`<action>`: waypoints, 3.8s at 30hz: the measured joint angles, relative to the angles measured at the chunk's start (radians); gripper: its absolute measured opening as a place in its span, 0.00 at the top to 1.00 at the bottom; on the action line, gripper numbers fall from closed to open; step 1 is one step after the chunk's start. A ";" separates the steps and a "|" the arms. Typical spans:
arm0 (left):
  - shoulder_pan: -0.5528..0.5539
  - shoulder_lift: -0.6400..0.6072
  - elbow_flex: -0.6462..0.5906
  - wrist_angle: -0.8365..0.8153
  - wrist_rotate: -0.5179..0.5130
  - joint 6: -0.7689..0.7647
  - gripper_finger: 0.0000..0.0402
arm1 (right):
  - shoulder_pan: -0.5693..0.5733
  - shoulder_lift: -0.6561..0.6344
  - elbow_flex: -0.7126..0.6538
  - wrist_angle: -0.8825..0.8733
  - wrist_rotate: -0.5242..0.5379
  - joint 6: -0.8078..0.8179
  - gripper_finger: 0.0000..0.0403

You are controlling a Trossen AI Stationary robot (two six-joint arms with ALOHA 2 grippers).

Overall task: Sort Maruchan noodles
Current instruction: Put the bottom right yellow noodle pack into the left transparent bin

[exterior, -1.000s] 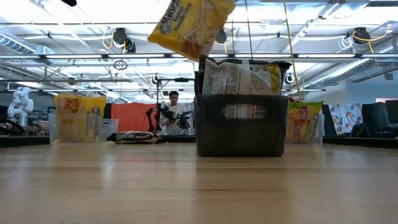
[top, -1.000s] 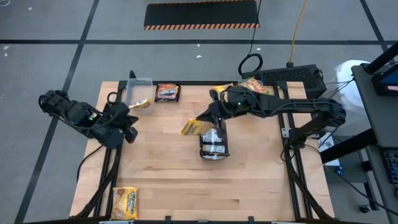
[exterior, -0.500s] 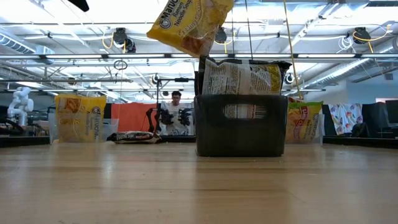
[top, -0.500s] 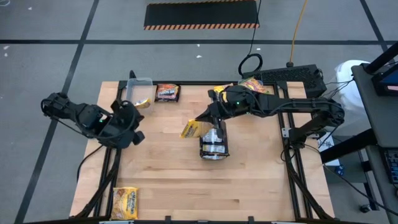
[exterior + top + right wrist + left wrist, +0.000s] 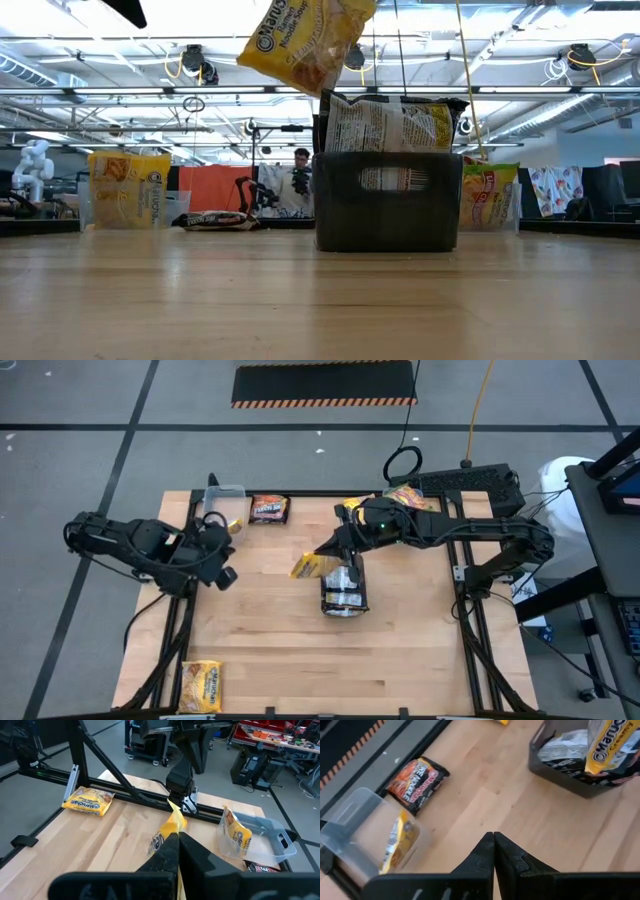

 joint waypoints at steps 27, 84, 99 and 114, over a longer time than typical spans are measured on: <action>0.139 0.125 0.000 0.578 0.227 0.469 0.86 | 0.000 0.000 0.000 -0.035 0.005 0.001 1.00; 0.155 0.255 -0.001 0.885 0.101 0.689 0.86 | 0.000 -0.001 0.000 -0.067 0.006 0.000 1.00; 0.155 0.248 0.000 0.887 0.118 0.673 0.86 | 0.000 -0.001 0.000 -0.079 0.006 0.000 1.00; 0.155 0.248 0.000 0.892 0.206 0.662 0.86 | 0.000 -0.001 0.000 -0.077 0.005 -0.007 1.00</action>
